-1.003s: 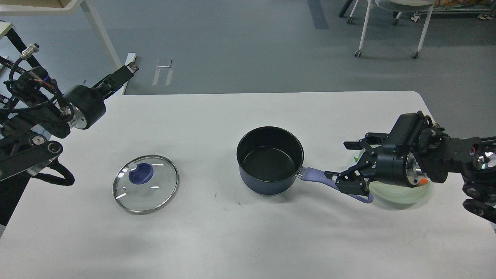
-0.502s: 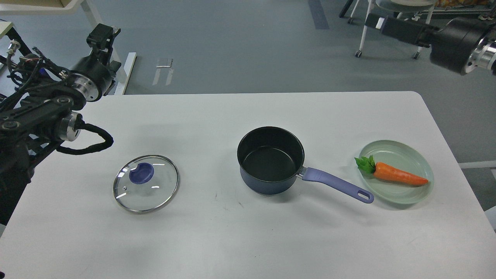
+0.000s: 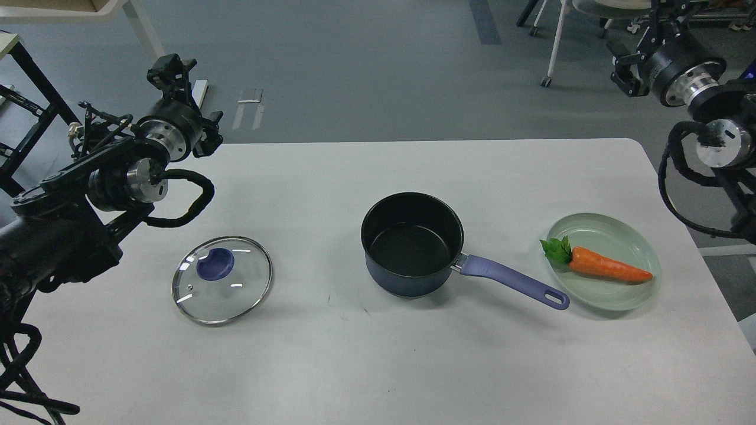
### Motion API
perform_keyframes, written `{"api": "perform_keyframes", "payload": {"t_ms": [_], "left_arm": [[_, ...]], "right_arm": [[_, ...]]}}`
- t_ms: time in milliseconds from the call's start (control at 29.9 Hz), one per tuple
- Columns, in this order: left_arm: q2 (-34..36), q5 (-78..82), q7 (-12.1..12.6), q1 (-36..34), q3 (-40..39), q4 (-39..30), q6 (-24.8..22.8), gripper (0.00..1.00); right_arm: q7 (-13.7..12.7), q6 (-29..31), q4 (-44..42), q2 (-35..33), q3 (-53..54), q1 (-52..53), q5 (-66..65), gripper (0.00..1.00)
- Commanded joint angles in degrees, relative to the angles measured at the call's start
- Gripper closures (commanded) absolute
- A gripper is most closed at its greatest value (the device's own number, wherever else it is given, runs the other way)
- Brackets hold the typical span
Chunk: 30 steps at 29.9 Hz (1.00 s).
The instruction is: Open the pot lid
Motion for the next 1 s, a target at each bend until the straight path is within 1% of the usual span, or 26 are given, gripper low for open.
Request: {"api": "perform_keyframes", "payload": {"t_ms": [0,100,201,267,334,435,535,602,736,769,802,903,970], "left_arm": [[-1.36,-2.68,0.28,0.11,-0.03,3.99,-2.90,0.01],[-2.77,-4.80,0.19,0.46,-0.03,7.06,-5.36,0.01],[-4.00,-5.94,0.10,0.72,-0.03,7.86,-5.54,0.01],[-4.70,-7.08,0.01,0.98,-0.12,7.86,-5.89,0.00],[-5.49,-8.92,0.10,1.69,-0.20,7.95,-6.77,0.00],[-6.63,-10.34,0.01,2.83,-0.12,8.04,-9.58,0.00],[-7.60,-10.43,-0.16,3.97,-1.34,7.87,-12.13,0.00],[-7.52,-10.34,-0.16,4.24,-3.80,7.25,-13.27,0.00],[-6.99,-10.34,-0.60,3.98,-7.23,6.37,-16.17,0.00],[-6.73,-10.34,-1.39,3.97,-7.58,6.02,-17.31,0.00],[-6.38,-10.25,-2.79,3.97,-7.59,5.32,-18.54,0.00],[-5.32,-9.64,-9.28,4.32,-7.41,2.77,-21.79,0.00],[-5.23,-9.64,-12.19,4.76,-7.41,2.24,-22.77,0.00]], "right_arm": [[-0.08,0.02,-5.07,5.89,3.24,-0.15,7.23,0.00],[-0.17,0.11,-9.28,9.67,6.66,-0.77,15.31,0.00],[-0.78,0.46,-13.68,13.36,10.35,-0.77,19.72,0.00],[-1.04,0.46,-15.09,15.56,13.86,-0.86,21.48,0.00],[-1.22,0.46,-15.19,17.32,17.03,-1.73,23.24,0.00],[-2.01,1.86,-14.48,19.17,19.59,-4.89,24.48,0.01],[-2.10,4.84,-14.48,20.32,19.86,-5.87,24.48,0.00],[-2.01,6.52,-14.04,20.49,19.69,-6.39,24.39,0.00],[-2.01,7.93,-9.14,19.62,18.28,-8.58,24.13,0.00],[-2.01,8.02,-7.21,19.09,17.67,-9.29,24.13,0.00],[-1.93,8.10,-4.93,18.31,16.88,-9.90,24.04,0.00],[-1.75,7.93,0.27,16.19,15.38,-11.22,24.04,0.00],[-1.75,7.84,1.68,16.19,15.38,-12.19,24.04,0.00]]}}
